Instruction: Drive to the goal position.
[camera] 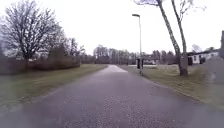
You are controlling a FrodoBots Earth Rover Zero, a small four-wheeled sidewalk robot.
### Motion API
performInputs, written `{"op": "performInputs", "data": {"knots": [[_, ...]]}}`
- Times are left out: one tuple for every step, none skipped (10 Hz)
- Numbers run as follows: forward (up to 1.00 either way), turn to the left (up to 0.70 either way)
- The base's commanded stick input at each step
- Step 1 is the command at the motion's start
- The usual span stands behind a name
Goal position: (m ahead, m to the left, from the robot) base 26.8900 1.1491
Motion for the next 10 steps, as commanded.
{"op": "performInputs", "data": {"knots": [[0.70,0.00],[0.70,0.00],[0.70,0.00],[0.70,0.00],[0.70,0.00],[0.70,0.00],[0.70,0.00],[0.70,0.00],[0.70,0.00],[0.74,0.00]]}}
